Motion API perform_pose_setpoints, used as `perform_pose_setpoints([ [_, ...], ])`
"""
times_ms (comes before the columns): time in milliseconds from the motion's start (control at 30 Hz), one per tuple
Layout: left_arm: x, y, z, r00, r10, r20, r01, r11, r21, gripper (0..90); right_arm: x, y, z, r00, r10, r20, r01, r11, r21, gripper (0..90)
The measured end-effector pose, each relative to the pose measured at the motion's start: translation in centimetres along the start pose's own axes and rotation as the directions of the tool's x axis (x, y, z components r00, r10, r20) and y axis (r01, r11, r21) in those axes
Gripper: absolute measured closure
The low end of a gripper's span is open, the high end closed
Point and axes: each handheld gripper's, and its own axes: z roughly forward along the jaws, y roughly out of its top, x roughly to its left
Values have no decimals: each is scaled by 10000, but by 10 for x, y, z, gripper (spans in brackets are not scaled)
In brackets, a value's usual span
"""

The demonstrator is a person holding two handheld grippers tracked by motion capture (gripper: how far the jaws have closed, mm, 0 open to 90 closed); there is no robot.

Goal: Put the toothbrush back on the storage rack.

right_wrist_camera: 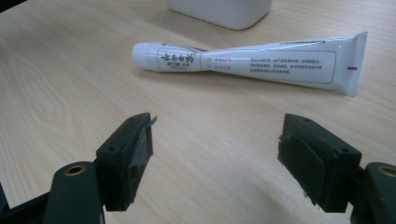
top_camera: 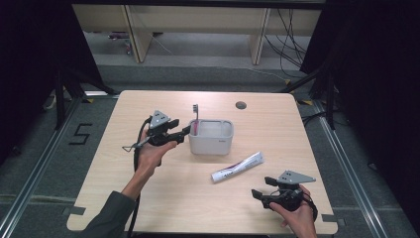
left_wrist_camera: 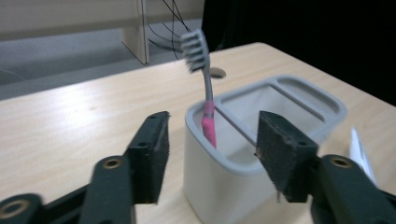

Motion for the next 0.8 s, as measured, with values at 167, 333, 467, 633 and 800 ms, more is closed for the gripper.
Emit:
perform_pose_setpoints([
  [167, 2, -9, -14, 9999, -119, 70, 117, 9997, 234, 346, 0, -1, 0, 9994, 345, 46, -343, 9991, -265, 265],
  [333, 4, -23, -24, 9994, -198, 294, 178, 9976, 665, 298, -2, 0, 1, 9997, -98, 210, 104, 9995, -285, 265],
  [467, 5, -33, -31, 9996, -88, 268, 64, 9962, 864, 275, -2, 1, -1, 9998, -8, 196, 13, 9997, -228, 266],
  [633, 7, -46, -42, 9995, -18, 308, -16, 9940, 1091, 256, -2, 1, -1, 9997, 222, 55, -220, 9994, -250, 266],
  [800, 7, -63, -56, 9990, 72, 447, -132, 9910, 1332, 248, -3, 2, 0, 9998, 137, 146, -132, 9993, -336, 267],
])
